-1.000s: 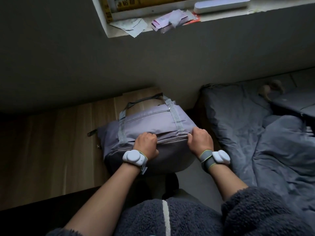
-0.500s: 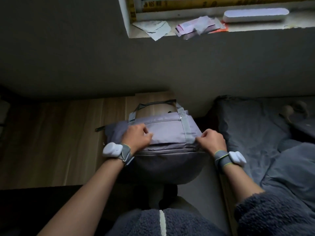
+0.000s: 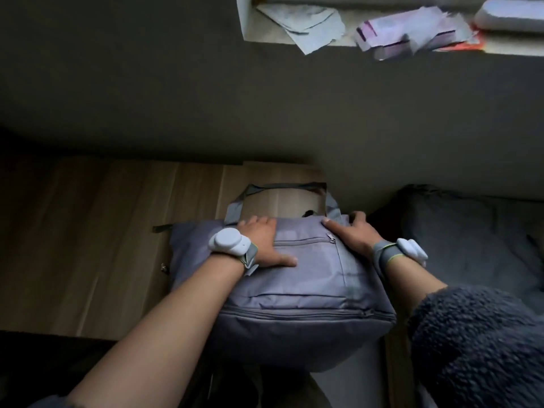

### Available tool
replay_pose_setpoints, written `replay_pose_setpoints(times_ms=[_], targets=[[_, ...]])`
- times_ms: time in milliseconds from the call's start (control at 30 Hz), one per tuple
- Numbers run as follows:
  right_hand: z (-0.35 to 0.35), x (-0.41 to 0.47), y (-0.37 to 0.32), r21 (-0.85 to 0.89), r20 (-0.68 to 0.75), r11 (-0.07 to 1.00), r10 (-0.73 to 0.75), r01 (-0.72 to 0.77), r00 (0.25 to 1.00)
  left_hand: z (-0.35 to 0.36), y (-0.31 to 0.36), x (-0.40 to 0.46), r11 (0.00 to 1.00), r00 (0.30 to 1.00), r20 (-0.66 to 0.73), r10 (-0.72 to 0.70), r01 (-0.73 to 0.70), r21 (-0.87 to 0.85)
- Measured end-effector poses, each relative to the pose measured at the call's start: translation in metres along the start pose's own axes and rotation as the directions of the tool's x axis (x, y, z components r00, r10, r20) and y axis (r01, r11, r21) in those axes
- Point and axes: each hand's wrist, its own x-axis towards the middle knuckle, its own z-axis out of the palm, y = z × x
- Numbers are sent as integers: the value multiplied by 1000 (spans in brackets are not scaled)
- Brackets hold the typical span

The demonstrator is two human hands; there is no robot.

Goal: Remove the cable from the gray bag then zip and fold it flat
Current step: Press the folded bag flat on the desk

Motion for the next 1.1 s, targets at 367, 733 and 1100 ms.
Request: replay_pose_setpoints(times_ms=[367, 733, 1100], targets=[[23, 2, -1, -155, -307, 971, -221, 180, 926, 9, -14, 27, 985, 1000, 9, 21, -19, -170], [-22, -116, -49, 181, -521, 839, -361, 513, 774, -108, 4, -114, 975, 816, -573, 69, -176, -133], [-21, -161, -105, 33, -515, 771, -532, 635, 672, -131, -30, -146, 989, 792, -610, 22, -105, -101]])
